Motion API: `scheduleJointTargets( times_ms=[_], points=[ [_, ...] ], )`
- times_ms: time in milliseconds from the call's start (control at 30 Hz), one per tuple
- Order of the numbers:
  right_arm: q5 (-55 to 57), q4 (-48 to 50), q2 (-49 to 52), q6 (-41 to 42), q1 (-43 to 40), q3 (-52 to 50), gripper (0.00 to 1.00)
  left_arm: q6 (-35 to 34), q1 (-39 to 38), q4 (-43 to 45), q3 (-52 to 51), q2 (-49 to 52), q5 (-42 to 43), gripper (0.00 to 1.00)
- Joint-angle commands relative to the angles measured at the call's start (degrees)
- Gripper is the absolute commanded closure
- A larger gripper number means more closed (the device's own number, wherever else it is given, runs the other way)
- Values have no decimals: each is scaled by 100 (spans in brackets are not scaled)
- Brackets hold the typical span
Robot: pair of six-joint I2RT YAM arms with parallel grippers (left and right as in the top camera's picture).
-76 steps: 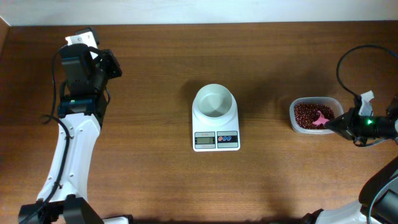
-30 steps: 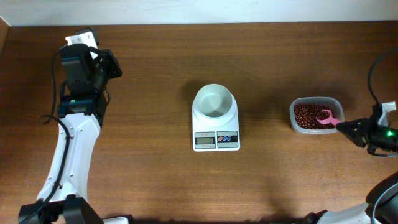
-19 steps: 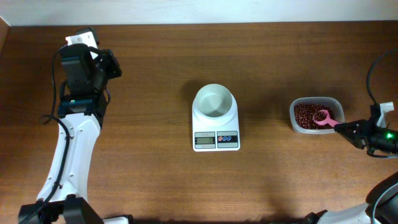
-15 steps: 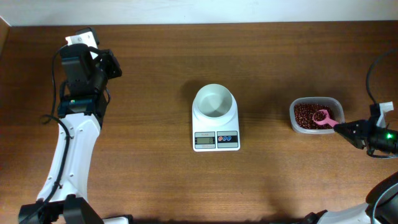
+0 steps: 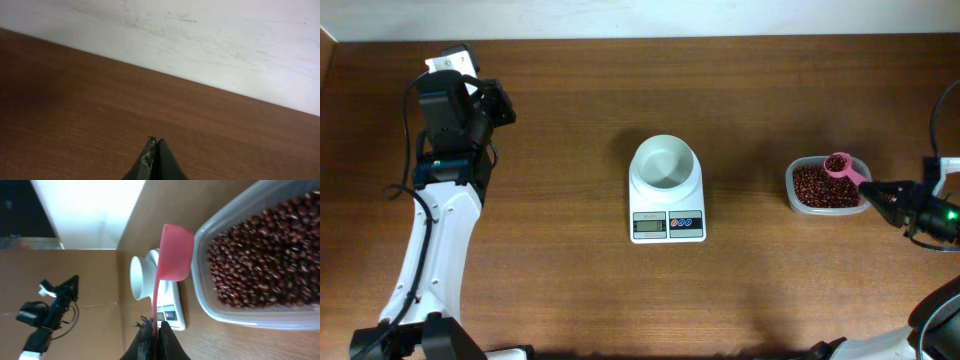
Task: Scoop item into bowl and weigh 50g on scale
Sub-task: 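Lift the filled scoop and carry it over the white bowl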
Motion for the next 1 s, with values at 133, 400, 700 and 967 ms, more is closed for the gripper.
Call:
scheduleJointTargets(
  times_ms=[133, 400, 700, 967],
  points=[
    [-984, -20, 28, -98, 9, -37, 96, 37, 4, 35, 57, 20, 61, 97],
    [-1432, 7, 28, -109, 1069, 184, 96, 37, 4, 35, 57, 20, 63, 96],
    [-1453, 144, 28, -85, 2946, 225, 96, 37, 4, 33, 57, 20, 63, 96],
    [-1440, 1810, 28, 1648, 3869, 225, 96, 37, 4, 31, 57, 20, 63, 96]
  ],
)
